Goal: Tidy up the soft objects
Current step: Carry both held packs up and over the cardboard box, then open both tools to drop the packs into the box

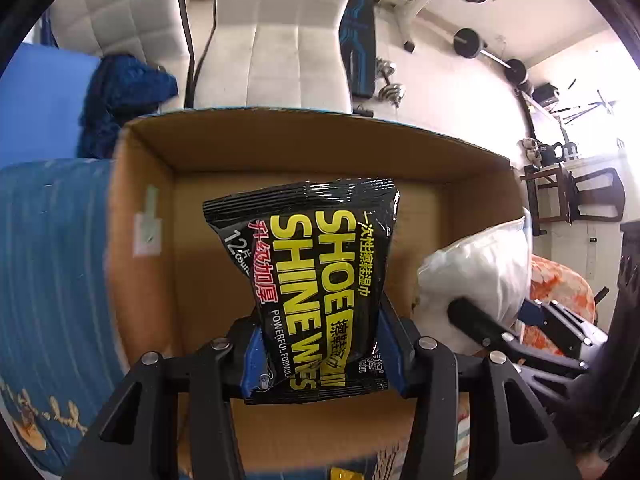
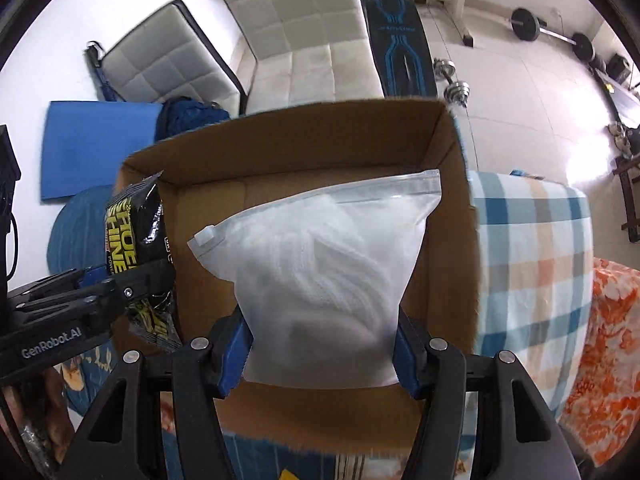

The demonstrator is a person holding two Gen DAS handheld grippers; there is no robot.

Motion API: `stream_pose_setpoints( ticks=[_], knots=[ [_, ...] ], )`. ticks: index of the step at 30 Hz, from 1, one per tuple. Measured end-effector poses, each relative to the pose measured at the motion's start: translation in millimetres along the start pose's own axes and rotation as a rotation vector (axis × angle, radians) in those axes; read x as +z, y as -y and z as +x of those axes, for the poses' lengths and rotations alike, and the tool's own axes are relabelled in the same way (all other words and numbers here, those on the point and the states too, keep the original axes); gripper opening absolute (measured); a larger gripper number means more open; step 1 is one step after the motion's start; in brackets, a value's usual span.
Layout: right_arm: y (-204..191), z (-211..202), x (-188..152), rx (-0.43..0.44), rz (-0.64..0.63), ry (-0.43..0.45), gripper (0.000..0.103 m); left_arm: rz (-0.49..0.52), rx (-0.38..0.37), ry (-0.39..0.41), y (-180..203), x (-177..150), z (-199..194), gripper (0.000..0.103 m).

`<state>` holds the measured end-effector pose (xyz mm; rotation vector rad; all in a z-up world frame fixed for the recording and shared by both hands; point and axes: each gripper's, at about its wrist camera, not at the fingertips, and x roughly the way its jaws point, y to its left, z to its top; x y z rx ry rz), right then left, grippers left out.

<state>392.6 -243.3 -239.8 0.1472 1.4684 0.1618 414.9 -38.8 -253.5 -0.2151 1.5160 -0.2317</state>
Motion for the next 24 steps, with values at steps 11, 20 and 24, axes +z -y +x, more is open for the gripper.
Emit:
stream_pose_setpoints(
  ticks=[11, 20, 24],
  knots=[
    [0.9, 80.4, 46.2, -0.081, 0.013, -0.077, 0.064, 0.011, -0.055, -0.162, -0.3, 40.3, 80.0, 0.047],
    [3.1, 99.8, 54.2, -0.043, -0.025, -0.144, 0.072, 0.011, -0.041, -0.210, 7.1, 44.0, 87.0, 0.049],
    [-8.8, 93.3, 54.7, -0.057, -0.063, -0.139, 0.084, 0.029, -0.018, -0.191, 16.8, 40.0, 68.6, 0.060]
  ],
)
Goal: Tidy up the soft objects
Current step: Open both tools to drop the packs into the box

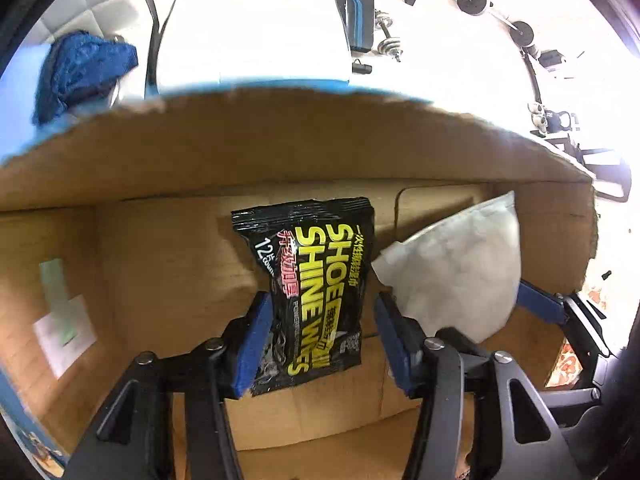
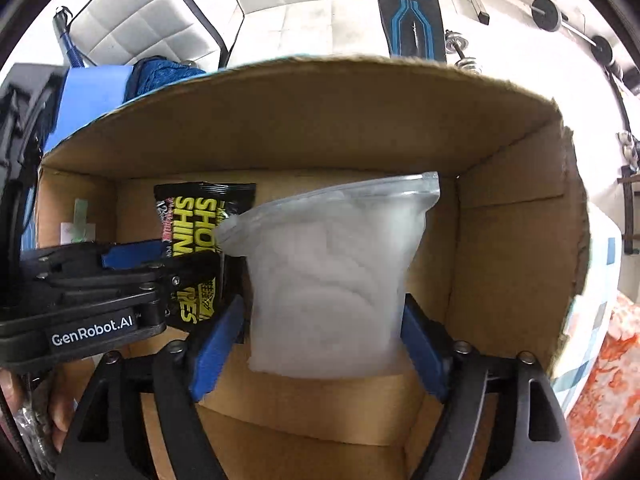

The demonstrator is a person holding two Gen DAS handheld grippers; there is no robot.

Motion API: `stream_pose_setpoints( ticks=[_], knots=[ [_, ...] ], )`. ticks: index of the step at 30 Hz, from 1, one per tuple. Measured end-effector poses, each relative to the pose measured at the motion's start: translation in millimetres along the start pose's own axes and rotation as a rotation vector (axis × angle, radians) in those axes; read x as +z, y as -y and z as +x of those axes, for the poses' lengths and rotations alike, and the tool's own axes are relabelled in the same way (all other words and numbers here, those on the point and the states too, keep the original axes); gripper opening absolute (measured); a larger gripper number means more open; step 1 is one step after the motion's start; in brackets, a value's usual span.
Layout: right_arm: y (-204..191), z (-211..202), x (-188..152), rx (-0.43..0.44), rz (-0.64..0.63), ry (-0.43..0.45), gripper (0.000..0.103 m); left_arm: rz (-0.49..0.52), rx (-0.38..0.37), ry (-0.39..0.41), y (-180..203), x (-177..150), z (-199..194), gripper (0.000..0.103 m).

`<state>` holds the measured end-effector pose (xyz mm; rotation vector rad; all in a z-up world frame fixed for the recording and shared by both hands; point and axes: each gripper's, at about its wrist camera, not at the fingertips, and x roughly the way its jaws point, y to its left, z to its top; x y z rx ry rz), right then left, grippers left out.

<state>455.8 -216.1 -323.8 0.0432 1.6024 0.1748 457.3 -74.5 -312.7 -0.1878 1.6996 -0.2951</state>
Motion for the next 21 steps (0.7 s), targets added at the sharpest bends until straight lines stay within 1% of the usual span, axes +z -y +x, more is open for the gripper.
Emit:
stream_pose_setpoints(
  ticks=[2, 3, 4, 7, 8, 9, 10, 11, 12, 13, 14, 15, 17, 19, 20, 21],
  knots=[
    [-9.0, -6.4, -1.0, -0.013, -0.022, 0.000, 0.089, 0.011, 0.012, 0.020, 6.9, -6.3, -14.1, 0.064],
    [-12.6, -12.0, -4.0, -0.035, -0.030, 0.007, 0.094, 0.011, 0.019, 0.032, 8.5, -10.5, -21.3, 0.066],
    [-12.9, -16.0, -6.5, -0.042, -0.033, 0.013, 0.095, 0.009, 0.022, 0.043, 8.9, -16.3, -28.4, 0.068],
    [-16.9, -28.9, -19.5, -0.061, -0.037, 0.013, 0.095, 0.004, 0.041, 0.090, 10.2, -35.6, -49.9, 0.083],
    [-12.8, -35.5, -23.9, -0.065, -0.036, 0.019, 0.095, 0.004, 0.053, 0.111, 11.6, -42.9, -55.8, 0.093],
    [-14.0, -40.8, -30.9, -0.073, -0.038, 0.030, 0.096, -0.001, 0.063, 0.133, 13.2, -50.7, -62.5, 0.099],
    [-14.4, -44.3, -36.8, -0.089, -0.033, 0.033, 0.102, -0.011, 0.082, 0.153, 12.6, -59.6, -68.0, 0.100],
    [-12.8, -48.9, -44.7, -0.097, -0.028, 0.041, 0.103, -0.015, 0.102, 0.164, 10.4, -69.2, -71.6, 0.101],
    [-13.5, -52.7, -53.7, -0.107, -0.020, 0.046, 0.103, -0.018, 0.112, 0.171, 2.0, -71.4, -71.9, 0.102],
    [-14.0, -55.1, -60.2, -0.122, -0.016, 0.047, 0.103, -0.020, 0.127, 0.186, 1.9, -78.6, -75.9, 0.102],
    [-11.0, -57.2, -66.9, -0.122, -0.012, 0.054, 0.103, -0.019, 0.140, 0.204, 1.7, -86.0, -78.6, 0.102],
    [-16.1, -59.3, -73.5, -0.121, -0.002, 0.071, 0.103, -0.018, 0.147, 0.223, 3.7, -97.9, -84.4, 0.102],
    [-17.5, -68.9, -89.7, -0.127, -0.002, 0.104, 0.103, -0.019, 0.151, 0.244, 4.6, -111.6, -86.8, 0.102],
    [-21.4, -76.6, -106.4, -0.137, -0.019, 0.115, 0.103, -0.028, 0.155, 0.273, 4.1, -126.5, -94.1, 0.102],
    [-23.1, -80.2, -114.7, -0.129, -0.022, 0.122, 0.103, -0.028, 0.156, 0.288, 4.0, -127.2, -95.6, 0.102],
    [-26.6, -83.3, -117.4, -0.126, -0.020, 0.125, 0.103, -0.027, 0.162, 0.310, 6.2, -137.3, -101.9, 0.102]
  ],
)
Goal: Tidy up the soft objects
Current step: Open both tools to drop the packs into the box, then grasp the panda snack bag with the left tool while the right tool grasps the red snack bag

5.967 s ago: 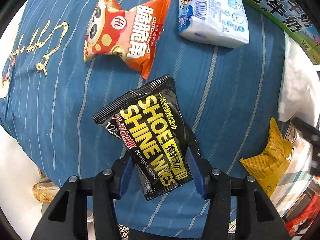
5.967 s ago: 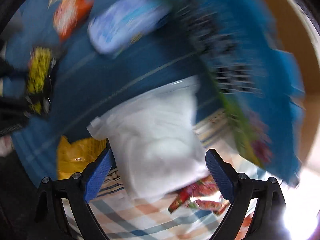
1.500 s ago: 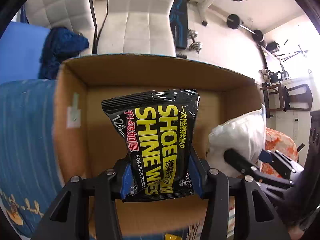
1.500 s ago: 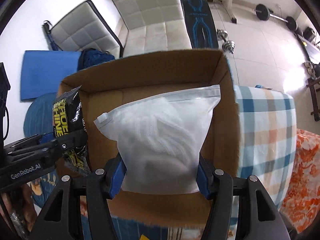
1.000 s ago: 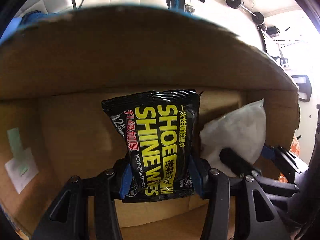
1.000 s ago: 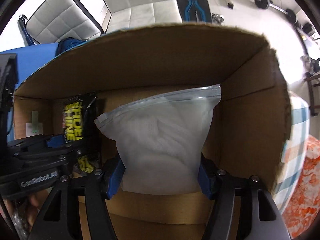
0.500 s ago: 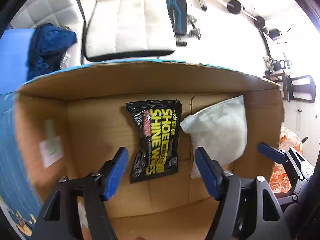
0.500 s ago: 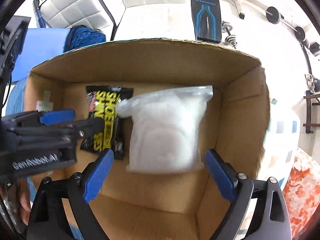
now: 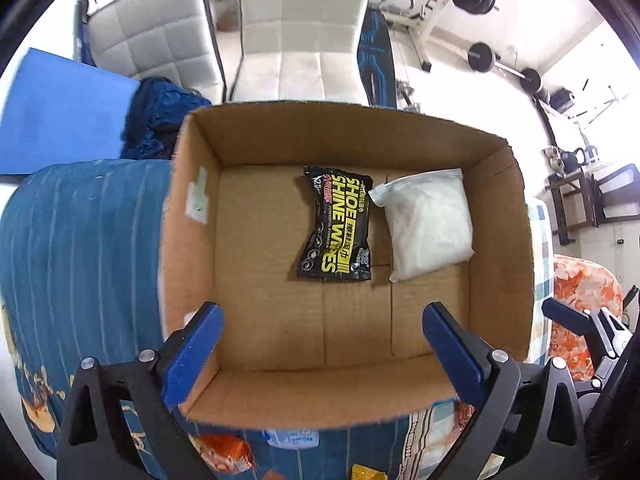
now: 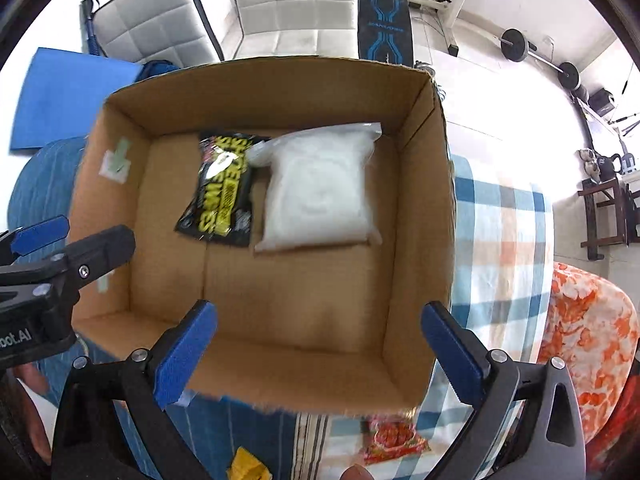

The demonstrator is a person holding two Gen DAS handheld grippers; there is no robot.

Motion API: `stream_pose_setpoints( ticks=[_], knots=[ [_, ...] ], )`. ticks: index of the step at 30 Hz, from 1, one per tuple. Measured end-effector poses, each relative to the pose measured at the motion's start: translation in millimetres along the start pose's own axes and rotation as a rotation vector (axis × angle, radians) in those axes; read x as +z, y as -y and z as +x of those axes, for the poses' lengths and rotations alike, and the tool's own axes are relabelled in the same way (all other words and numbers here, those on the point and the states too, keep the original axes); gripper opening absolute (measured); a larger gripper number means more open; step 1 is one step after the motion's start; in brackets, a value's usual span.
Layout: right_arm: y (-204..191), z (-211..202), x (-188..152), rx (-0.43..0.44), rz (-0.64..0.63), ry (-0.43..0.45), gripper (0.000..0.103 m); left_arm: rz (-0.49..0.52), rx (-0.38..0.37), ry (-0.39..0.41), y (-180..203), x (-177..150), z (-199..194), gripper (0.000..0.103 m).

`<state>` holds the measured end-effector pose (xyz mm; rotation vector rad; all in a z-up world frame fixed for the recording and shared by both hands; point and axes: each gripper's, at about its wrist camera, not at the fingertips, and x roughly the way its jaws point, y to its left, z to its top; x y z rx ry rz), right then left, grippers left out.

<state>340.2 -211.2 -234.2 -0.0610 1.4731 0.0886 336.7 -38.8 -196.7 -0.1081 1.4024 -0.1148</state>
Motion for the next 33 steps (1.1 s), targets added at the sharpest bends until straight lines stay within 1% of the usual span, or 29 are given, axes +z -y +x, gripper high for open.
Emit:
stream_pose_setpoints(
  ticks=[2, 4, 6, 8, 10, 13, 20, 22, 26, 28, 31, 33],
  knots=[
    [1.0, -10.2, -11.4, 0.024, 0.025, 0.019, 0.103, -0.002, 0.033, 0.024, 0.1, -4.8, 3.1, 0.102],
    [3.2, -22.7, -23.5, 0.018, 0.039, 0.043, 0.103, 0.008, 0.055, 0.050, 3.9, -12.7, -4.8, 0.102],
    [4.5, -35.6, -34.9, 0.013, 0.041, 0.069, 0.103, 0.033, 0.095, 0.087, 6.1, -26.1, -18.4, 0.102],
    [3.5, -48.3, -45.8, -0.004, 0.048, 0.104, 0.103, 0.045, 0.114, 0.126, 9.4, -36.7, -29.1, 0.102],
    [2.6, -59.4, -58.6, -0.024, 0.049, 0.140, 0.103, 0.047, 0.115, 0.158, 10.4, -47.1, -38.2, 0.102],
    [-0.5, -72.0, -72.3, -0.028, 0.039, 0.170, 0.103, 0.036, 0.113, 0.190, 9.2, -61.6, -53.1, 0.102],
    [-4.4, -105.5, -102.6, -0.020, 0.022, 0.234, 0.103, 0.029, 0.109, 0.247, 10.1, -94.6, -84.1, 0.102],
    [-6.0, -114.5, -110.7, -0.006, 0.025, 0.247, 0.103, 0.028, 0.114, 0.263, 10.2, -103.2, -92.9, 0.102],
    [-10.5, -123.9, -120.6, 0.018, 0.020, 0.259, 0.103, 0.009, 0.097, 0.270, 4.4, -115.2, -103.0, 0.102],
    [-9.3, -122.4, -125.5, 0.035, 0.023, 0.251, 0.103, -0.005, 0.097, 0.260, -2.2, -120.2, -103.9, 0.102],
    [-0.9, -106.0, -133.9, 0.069, 0.041, 0.201, 0.103, -0.031, 0.111, 0.236, -19.8, -130.9, -97.7, 0.102],
    [8.4, -92.2, -140.3, 0.064, 0.058, 0.167, 0.103, -0.053, 0.137, 0.214, -36.3, -139.7, -88.9, 0.102]
  ],
)
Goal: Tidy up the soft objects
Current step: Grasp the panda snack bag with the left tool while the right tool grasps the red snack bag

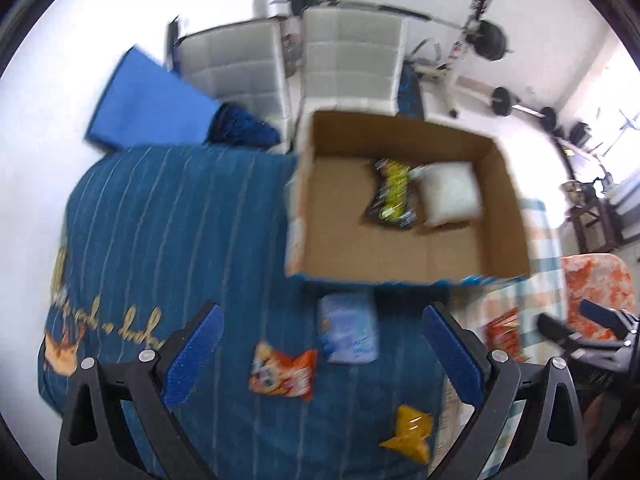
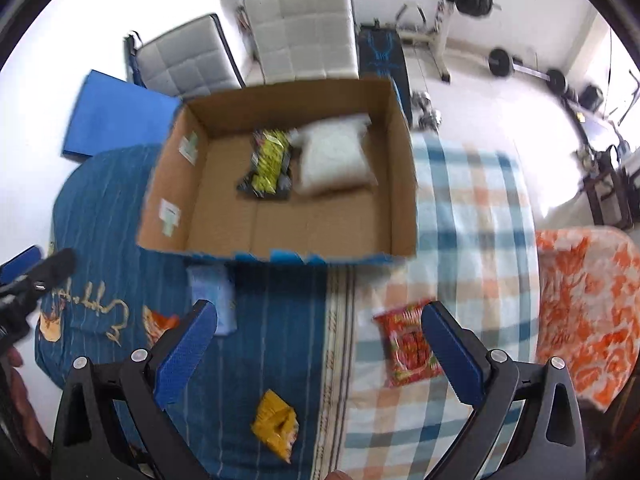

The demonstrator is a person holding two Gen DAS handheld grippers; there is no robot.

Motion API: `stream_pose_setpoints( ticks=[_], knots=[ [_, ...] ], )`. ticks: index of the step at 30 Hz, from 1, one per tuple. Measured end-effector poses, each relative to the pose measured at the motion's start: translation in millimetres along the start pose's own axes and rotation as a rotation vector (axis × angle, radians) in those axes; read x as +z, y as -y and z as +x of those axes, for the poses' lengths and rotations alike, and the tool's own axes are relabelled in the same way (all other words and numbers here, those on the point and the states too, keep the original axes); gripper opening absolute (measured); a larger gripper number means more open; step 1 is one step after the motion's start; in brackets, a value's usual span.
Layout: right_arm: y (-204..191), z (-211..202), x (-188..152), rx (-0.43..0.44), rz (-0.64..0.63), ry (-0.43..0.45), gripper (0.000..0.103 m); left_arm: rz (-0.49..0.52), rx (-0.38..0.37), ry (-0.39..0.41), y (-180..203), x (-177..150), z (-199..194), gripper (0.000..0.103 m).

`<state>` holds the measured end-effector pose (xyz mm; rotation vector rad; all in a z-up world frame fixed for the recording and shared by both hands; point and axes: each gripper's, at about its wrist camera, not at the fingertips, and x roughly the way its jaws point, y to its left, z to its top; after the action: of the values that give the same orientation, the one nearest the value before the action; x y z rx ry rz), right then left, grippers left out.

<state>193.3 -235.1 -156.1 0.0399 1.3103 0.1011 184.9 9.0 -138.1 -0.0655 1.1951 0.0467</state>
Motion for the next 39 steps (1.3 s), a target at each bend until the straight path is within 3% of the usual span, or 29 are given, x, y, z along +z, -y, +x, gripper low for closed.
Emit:
stream_pose_setpoints(
  ticks=[4, 11, 16, 21, 25, 27, 29, 31, 32, 33, 36, 39],
  knots=[
    [33.8, 34.2, -15.9, -0.045, 0.053, -0.084, 0.103, -0.058, 0.041, -0.120, -36.4, -27.4, 36.5, 0.102],
    [102.6, 94.3, -29.2, -0.113, 0.154, -0.210, 0.103, -0.194, -0.015, -0.339, -72.9, -73.4, 111.5, 0.102],
    [133.1, 139.1, -28.1, -0.098, 0.216, -0.294, 0.103, -0.457, -0.137, -0.465, -107.1, -98.4, 151.3, 0.102],
    [130.2, 171.9, -34.1, -0.100, 0.181, -0.357, 0.103, -0.750, -0.248, -0.555, -139.5, -122.2, 179.3, 0.102],
    [125.2, 185.2, -38.7, -0.116, 0.161, -0.359, 0.103, -0.934, -0.306, -0.620, -150.6, -139.3, 203.8, 0.102],
    [122.4, 191.8, -41.2, -0.137, 0.148, -0.363, 0.103, -0.974, -0.328, -0.652, -147.9, -146.9, 215.9, 0.090],
    [118.7, 197.5, -41.9, -0.143, 0.143, -0.368, 0.103, -0.936, -0.320, -0.659, -139.0, -147.6, 225.0, 0.075],
    [118.0, 202.7, -43.8, -0.152, 0.143, -0.374, 0.094, -0.837, -0.284, -0.656, -125.7, -139.7, 226.3, 0.069],
    [115.7, 205.2, -43.8, -0.157, 0.142, -0.375, 0.088, -0.776, -0.263, -0.647, -118.7, -135.2, 226.0, 0.064],
    [117.0, 206.2, -45.3, -0.159, 0.153, -0.377, 0.066, -0.724, -0.238, -0.637, -113.3, -131.1, 224.8, 0.059],
    [116.2, 204.5, -54.5, -0.144, 0.201, -0.370, 0.055, -0.500, -0.106, -0.588, -91.1, -115.3, 218.6, 0.053],
    [113.5, 201.2, -67.0, -0.105, 0.244, -0.397, 0.051, -0.230, -0.012, -0.546, -57.4, -106.1, 215.6, 0.051]
  ],
)
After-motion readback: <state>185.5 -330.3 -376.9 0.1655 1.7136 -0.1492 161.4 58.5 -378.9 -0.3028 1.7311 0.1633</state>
